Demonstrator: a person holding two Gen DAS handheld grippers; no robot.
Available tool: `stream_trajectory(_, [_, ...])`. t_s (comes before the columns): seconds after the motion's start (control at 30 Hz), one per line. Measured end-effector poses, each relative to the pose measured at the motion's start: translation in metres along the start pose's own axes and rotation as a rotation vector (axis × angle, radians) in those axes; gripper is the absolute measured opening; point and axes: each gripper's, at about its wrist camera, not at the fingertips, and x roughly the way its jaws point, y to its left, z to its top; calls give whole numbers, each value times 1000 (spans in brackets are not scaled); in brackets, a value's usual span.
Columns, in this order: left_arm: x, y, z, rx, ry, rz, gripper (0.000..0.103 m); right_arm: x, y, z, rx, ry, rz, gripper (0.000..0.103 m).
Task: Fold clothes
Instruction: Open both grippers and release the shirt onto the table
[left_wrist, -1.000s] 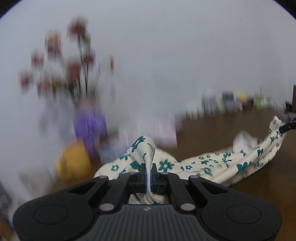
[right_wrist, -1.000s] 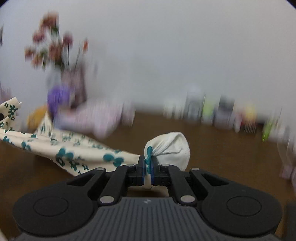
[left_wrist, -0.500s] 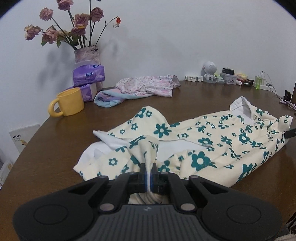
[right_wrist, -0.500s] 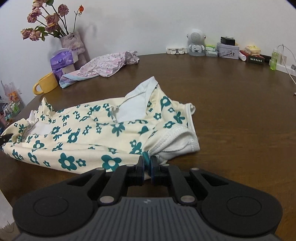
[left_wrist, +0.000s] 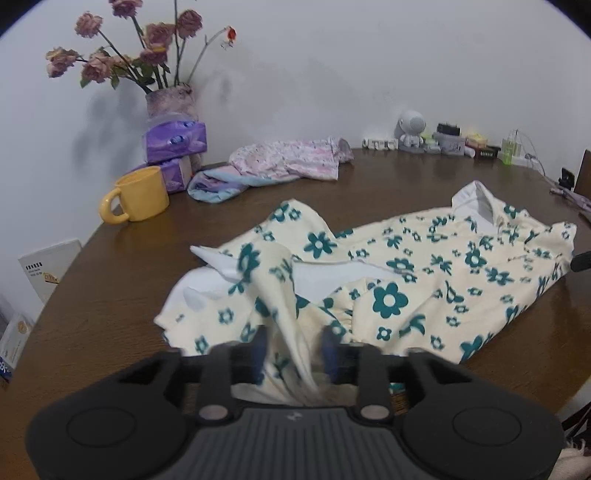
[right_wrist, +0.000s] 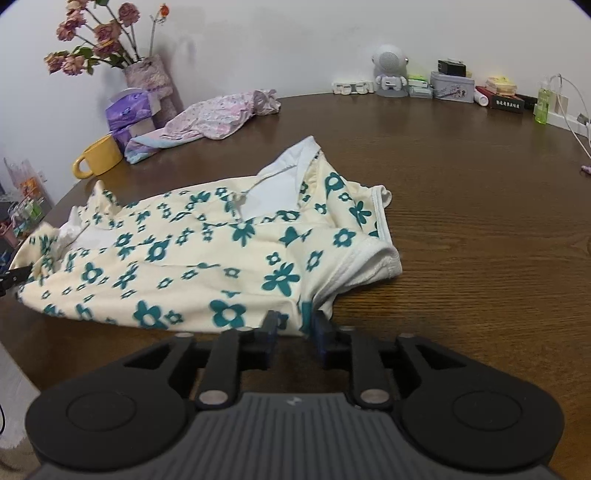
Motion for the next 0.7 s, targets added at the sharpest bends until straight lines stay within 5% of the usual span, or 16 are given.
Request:
stream_trajectory(0.3, [-21,5,41,72,-77,60,70,-32,9,29,-63,-101,-12,38])
stream_trajectory(0.7, [47,7,81,71,128,-26,71,27,19,77,-204,31,-58,45])
